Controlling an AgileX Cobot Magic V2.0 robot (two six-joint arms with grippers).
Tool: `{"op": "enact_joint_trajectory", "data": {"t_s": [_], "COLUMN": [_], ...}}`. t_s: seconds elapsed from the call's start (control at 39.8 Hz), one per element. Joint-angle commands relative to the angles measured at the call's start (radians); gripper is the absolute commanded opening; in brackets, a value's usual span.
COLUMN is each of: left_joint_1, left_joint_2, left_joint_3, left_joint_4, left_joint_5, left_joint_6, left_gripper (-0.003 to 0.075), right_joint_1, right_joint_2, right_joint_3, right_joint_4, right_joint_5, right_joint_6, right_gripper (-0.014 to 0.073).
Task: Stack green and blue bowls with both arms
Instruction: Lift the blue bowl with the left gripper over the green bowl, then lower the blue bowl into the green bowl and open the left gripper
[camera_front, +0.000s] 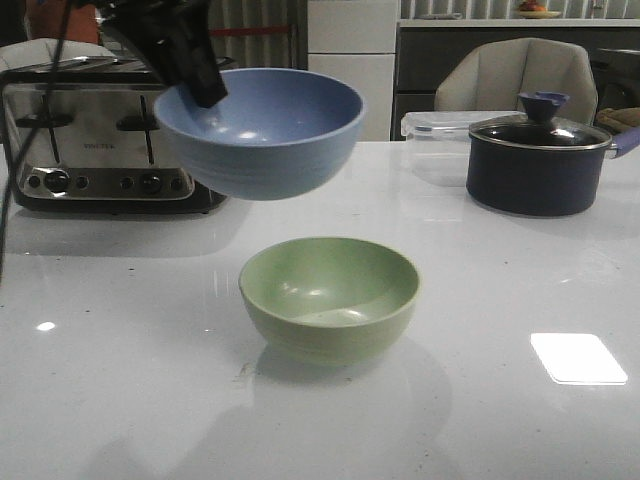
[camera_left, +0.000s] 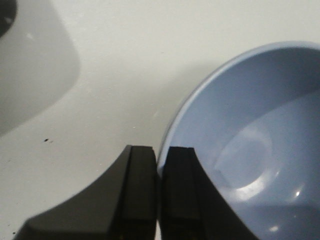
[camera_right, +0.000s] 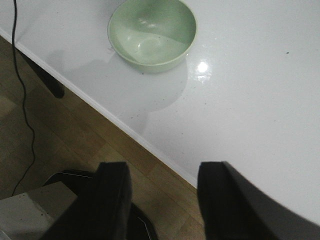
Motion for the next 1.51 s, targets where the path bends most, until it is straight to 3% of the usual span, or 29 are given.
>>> {"op": "enact_joint_trajectory", "data": {"t_s": [0.0, 0.25, 1.13, 1.21, 1.48], "left_joint_1": [-0.032, -0.04, -0.04, -0.04, -0.04], "left_joint_2": [-0.039, 0.032, 0.208, 0.208, 0.208], "left_joint_3": [-0.034, -0.032, -0.03, -0.03, -0.03], "left_joint_4": [-0.018, -0.129, -0.13, -0.13, -0.13], "left_joint_5": [-0.054, -0.089, -0.14, -0.138, -0.121], "left_joint_6": [0.001, 0.022, 0.024, 0.025, 0.026], "left_gripper": [0.0098, 0.0098, 0.0108, 0.0152, 0.049], "right_joint_1": [-0.002, -0.002, -0.002, -0.002, -0.002], "right_joint_2": [0.0, 0.0, 0.0, 0.0, 0.0], "right_joint_3": [-0.026, -0.026, -0.026, -0.026, -0.026], "right_joint_4": [0.002, 0.002, 0.002, 0.002, 0.002], "right_joint_5": [-0.06, -0.06, -0.06, -0.06, -0.06], "right_joint_6": [-0.009, -0.009, -0.009, -0.009, -0.009], "right_gripper": [0.0431, 0.0431, 0.0431, 0.0431, 0.0431]}}
